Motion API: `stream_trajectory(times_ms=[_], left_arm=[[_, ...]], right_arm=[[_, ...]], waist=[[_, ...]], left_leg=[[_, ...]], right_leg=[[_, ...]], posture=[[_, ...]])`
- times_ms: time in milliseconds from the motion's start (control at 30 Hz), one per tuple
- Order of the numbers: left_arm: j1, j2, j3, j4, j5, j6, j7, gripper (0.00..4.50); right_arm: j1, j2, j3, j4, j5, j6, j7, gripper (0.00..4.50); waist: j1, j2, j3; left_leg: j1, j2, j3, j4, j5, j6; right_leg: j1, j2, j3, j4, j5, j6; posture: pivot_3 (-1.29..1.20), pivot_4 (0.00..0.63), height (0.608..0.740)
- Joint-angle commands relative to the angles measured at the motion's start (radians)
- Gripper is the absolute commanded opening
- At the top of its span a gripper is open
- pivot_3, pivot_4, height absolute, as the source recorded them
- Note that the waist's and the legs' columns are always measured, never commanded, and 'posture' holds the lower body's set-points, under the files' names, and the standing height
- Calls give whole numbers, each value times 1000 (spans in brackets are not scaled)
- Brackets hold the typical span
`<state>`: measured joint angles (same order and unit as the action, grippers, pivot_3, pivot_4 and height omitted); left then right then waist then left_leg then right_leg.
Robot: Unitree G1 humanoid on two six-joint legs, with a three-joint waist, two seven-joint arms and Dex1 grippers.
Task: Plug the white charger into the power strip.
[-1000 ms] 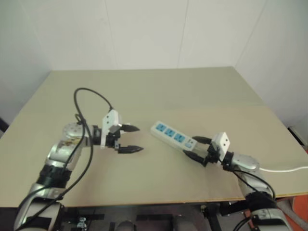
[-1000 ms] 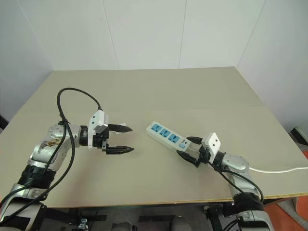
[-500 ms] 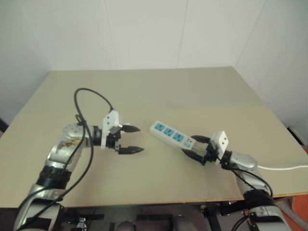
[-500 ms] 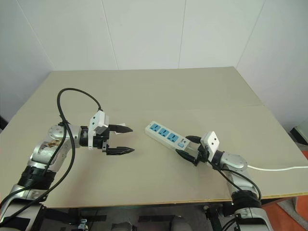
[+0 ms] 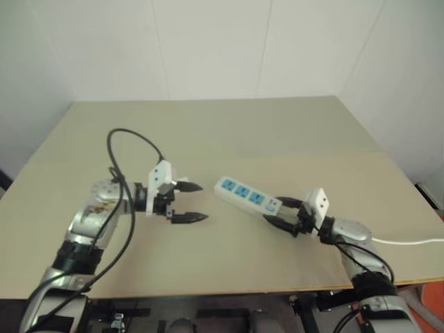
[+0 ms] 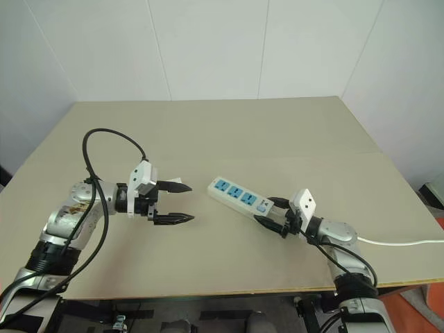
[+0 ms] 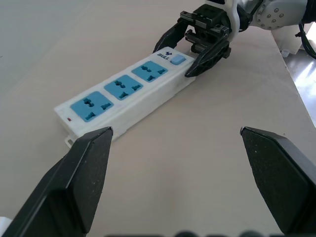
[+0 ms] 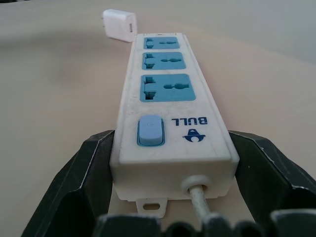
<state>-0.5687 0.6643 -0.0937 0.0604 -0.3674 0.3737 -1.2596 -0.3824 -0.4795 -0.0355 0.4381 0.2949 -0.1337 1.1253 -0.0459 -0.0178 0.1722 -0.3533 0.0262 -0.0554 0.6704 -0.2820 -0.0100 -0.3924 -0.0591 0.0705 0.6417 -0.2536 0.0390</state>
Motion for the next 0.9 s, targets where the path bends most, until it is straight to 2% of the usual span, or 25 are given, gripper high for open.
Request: stream_trajectory(times_ms=[33, 200, 300, 400, 533, 633, 733, 900], left_arm=[[-59, 28, 37, 36, 3, -37, -13, 4500], [-129, 41, 15, 139, 46, -81, -27, 4500], [-210, 65, -44, 241, 117, -88, -69, 4500], [-380, 77, -139, 468, 244, -171, -141, 4500], [-649, -16, -203, 809, 368, -211, -108, 4500], [-775, -86, -252, 1024, 478, -269, -34, 4500], [-842, -124, -280, 1147, 545, -304, -28, 4500], [-895, -163, -317, 1241, 642, -345, -58, 4500]], right_arm=[[-13, -32, 27, -52, 7, -5, 80, 3383], [-54, -37, 65, -44, -10, -13, 127, 3383], [-93, -23, 87, -23, -26, -18, 134, 3383], [-130, 3, 110, 6, -41, -24, 138, 3383], [-150, 34, 131, 41, -62, -39, 134, 3383], [-161, 51, 150, 65, -84, -49, 135, 3383], [-169, 62, 162, 75, -94, -55, 135, 3383], [-191, 68, 171, 113, -112, -63, 129, 3383]], waist=[[0, 0, 0], [-3, 0, 0], [-3, 0, 0], [0, 0, 1], [5, -1, 1], [3, -1, 1], [-12, -1, 2], [-24, -1, 2]], left_leg=[[0, 0, 0, 0, 0, 0], [1, 0, 0, 0, 0, 0], [0, 0, 0, 0, 0, 0], [0, 0, 0, 0, 0, 0], [-2, -2, -1, 0, 0, 0], [-2, -4, -1, 1, 0, 0], [-2, -4, -1, 0, 0, 0], [-8, -4, -2, 0, 0, 0]], right_leg=[[0, 0, 0, 0, 0, 0], [0, 0, 0, 0, 0, 0], [-1, 1, 0, 0, 0, 0], [-1, 1, 0, 0, 0, 0], [-1, 1, -1, 0, 0, 0], [-1, -1, -1, -1, 0, 0], [-2, -2, 1, -1, -1, 2], [-10, -1, 1, 3, -1, 2]], posture=[[0, 150, 740], [0, 150, 740], [0, 150, 740], [0, 150, 740], [0, 150, 740], [0, 150, 740], [0, 150, 740], [0, 150, 740]])
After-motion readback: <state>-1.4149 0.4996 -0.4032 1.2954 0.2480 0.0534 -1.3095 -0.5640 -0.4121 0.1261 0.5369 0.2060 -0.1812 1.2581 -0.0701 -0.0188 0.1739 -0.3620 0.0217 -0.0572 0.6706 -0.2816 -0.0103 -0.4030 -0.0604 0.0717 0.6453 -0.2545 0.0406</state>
